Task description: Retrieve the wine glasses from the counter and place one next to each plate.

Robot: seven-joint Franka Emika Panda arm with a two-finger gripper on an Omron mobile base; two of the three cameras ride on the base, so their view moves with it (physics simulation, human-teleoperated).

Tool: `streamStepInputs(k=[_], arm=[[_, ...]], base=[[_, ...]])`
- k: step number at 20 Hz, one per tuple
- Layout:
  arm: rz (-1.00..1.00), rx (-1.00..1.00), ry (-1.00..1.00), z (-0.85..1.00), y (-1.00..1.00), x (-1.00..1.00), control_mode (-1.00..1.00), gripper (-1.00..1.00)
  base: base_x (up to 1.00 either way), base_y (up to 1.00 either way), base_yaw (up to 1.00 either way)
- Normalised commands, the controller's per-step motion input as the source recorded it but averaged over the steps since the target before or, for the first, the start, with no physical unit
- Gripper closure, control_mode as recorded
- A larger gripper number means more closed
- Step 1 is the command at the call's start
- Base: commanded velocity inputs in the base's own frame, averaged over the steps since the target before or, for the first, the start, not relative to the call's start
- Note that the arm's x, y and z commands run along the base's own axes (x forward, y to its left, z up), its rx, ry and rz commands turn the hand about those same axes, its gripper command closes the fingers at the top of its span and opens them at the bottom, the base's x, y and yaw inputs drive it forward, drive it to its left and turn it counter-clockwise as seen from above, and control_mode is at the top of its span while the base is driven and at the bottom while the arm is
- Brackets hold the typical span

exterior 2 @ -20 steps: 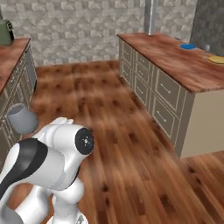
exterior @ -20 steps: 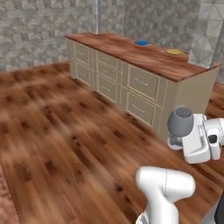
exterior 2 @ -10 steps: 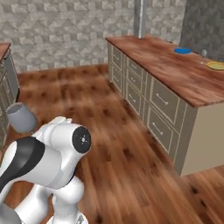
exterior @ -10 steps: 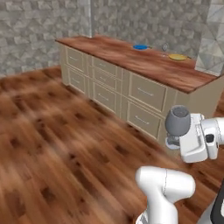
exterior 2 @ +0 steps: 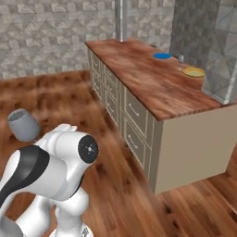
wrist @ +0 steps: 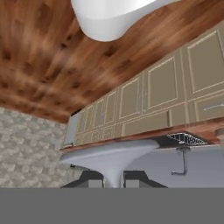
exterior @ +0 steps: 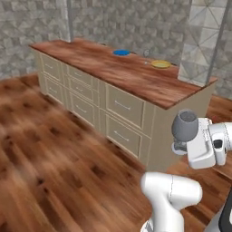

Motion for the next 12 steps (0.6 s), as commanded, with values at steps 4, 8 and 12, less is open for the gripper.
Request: streamStepInputs(k=[4, 8, 12], arm=[[0.0, 0.0, 0.0, 0.0, 0.0, 0.0, 1.0, 1.0], [0.0, 0.0, 0.0, 0.0, 0.0, 0.0, 1.0, 1.0], [0.0, 0.0, 0.0, 0.0, 0.0, 0.0, 1.0, 1.0]], base=[[0.23, -1.0, -0.03], [0.43, -1.0, 0.0], [0.47, -1.0, 0.0]])
